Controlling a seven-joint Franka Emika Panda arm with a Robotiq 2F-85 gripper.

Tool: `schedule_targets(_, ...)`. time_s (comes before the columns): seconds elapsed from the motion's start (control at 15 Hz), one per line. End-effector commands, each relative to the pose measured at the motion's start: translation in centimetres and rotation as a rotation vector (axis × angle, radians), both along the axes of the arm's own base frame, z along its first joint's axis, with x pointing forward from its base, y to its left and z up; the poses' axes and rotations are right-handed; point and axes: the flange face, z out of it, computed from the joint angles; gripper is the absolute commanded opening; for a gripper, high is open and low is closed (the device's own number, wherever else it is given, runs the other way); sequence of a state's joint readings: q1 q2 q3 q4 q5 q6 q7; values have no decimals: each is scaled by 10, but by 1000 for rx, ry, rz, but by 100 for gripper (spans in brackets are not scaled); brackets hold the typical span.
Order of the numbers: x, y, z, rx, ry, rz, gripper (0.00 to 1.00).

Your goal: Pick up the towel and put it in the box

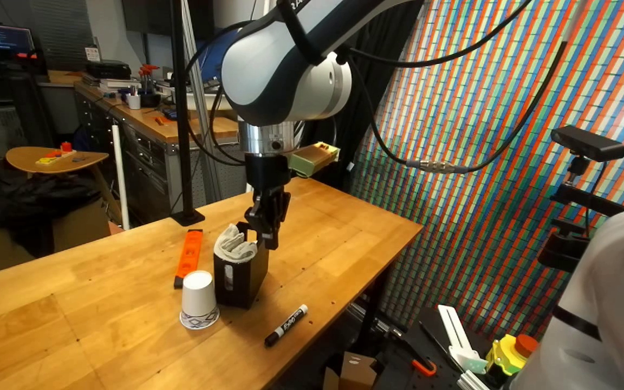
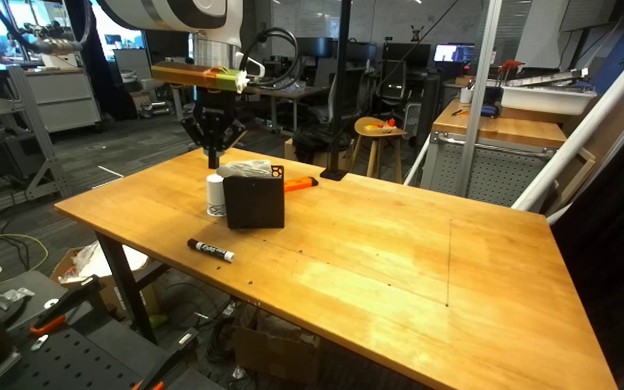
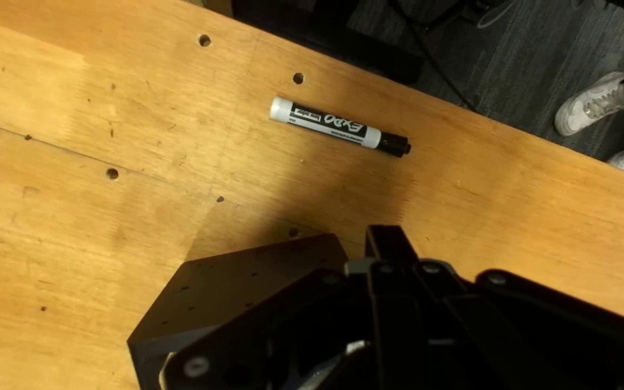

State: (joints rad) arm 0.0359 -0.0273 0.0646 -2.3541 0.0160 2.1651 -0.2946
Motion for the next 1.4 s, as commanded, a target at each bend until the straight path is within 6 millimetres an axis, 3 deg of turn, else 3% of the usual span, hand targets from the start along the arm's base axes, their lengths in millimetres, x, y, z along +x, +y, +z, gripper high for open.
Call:
schedule_targets(0.0, 0, 11, 1, -8, -6, 21, 1)
schedule_targets(0.47, 8, 25, -5, -4, 6, 49, 1)
schedule_targets(1.33, 42, 22, -14, 5, 5, 60, 1)
